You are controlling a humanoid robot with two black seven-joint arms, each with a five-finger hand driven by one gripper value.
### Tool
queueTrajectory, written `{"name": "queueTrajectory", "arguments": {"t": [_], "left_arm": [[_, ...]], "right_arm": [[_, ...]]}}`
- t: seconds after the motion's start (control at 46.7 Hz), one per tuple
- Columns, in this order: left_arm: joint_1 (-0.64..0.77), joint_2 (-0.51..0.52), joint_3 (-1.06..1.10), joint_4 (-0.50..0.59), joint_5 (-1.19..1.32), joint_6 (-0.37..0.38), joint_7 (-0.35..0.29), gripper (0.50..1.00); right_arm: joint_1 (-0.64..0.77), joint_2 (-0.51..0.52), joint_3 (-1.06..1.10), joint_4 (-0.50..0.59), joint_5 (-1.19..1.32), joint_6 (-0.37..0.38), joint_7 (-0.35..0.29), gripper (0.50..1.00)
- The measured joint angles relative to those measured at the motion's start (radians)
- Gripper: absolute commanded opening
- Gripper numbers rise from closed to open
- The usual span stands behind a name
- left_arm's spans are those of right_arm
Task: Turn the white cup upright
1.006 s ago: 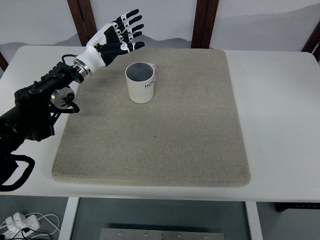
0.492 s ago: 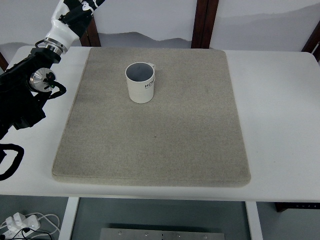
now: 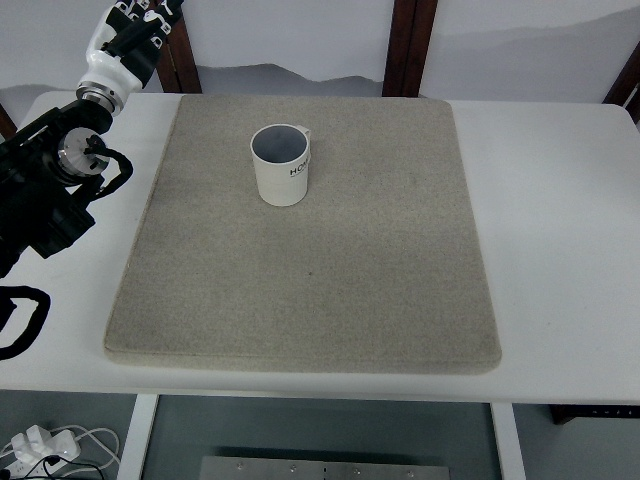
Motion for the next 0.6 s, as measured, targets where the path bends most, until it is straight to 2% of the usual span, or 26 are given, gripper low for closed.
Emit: {"name": "queueTrajectory", "arguments": {"t": [0.193, 0.3, 0.599], "left_arm": [[0.006, -0.001, -0.057, 0.008, -0.064, 0.025, 0.088, 0.996], [0.01, -0.003, -0.096, 0.01, -0.071, 0.061, 0.092, 0.996], [0.014, -0.002, -0.169, 0.011, -0.08, 0.069, 0.101, 0.996]], "right_arm": [[-0.001, 0.0, -0.005, 0.0, -0.004, 0.004, 0.0, 0.952], [-0.002, 0.0, -0.003, 0.0, -0.004, 0.003, 0.0, 0.952], [-0.005, 0.0, -0.002, 0.0, -0.002, 0.003, 0.0, 0.952]]}}
